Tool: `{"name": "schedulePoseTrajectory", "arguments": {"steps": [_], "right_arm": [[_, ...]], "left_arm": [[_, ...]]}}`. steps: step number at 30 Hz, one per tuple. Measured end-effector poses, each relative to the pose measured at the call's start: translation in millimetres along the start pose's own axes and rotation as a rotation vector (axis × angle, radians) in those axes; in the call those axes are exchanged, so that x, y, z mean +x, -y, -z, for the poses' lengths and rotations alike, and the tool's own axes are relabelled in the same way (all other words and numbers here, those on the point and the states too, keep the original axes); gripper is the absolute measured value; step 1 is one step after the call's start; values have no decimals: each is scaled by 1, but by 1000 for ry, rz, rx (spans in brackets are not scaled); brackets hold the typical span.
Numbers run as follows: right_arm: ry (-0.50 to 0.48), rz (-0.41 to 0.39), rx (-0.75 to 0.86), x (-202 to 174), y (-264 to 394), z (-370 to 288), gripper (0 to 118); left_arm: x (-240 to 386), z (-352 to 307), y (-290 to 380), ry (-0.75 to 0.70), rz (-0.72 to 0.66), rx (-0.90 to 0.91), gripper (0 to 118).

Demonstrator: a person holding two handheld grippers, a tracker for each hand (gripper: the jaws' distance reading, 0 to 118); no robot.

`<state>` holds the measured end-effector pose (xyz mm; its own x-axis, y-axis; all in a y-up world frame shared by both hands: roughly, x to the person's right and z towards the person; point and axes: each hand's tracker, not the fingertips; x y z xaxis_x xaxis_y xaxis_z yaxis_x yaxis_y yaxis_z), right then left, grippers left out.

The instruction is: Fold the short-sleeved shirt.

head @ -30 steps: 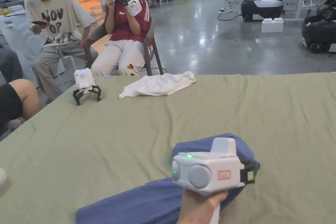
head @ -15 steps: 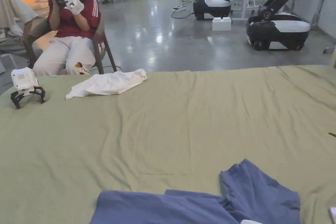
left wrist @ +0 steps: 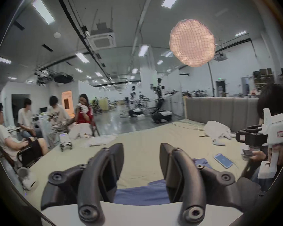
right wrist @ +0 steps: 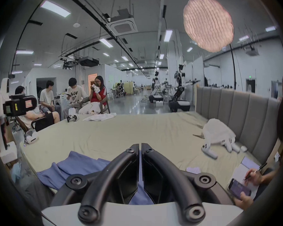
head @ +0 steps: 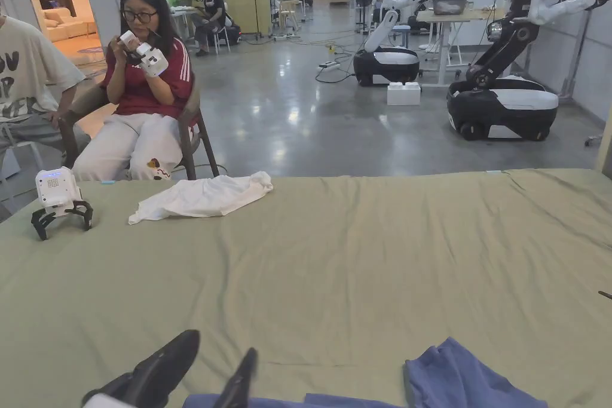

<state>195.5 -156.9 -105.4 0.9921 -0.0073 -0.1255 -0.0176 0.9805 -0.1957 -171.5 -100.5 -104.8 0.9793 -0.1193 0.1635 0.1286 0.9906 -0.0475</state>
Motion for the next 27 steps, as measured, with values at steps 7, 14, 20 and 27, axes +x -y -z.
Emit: {"name": "schedulePoseTrajectory", "arguments": {"steps": [7,14,20,27], "right_arm": [[-23,-6,20,-8,-5,-3,1],[-43,1,2,-12,-3,1,1],[-47,12,-8,-12,-2,5,1],[-58,52,-101,-6,13,19,1]], "left_arm": [[-16,-30,14,-47,-95,-52,0],[-24,-29,19,-77,-133,-82,0],[-30,-25,23,-76,-158,-93,0],[-65,35,60,-156,-284,-319,0]]}}
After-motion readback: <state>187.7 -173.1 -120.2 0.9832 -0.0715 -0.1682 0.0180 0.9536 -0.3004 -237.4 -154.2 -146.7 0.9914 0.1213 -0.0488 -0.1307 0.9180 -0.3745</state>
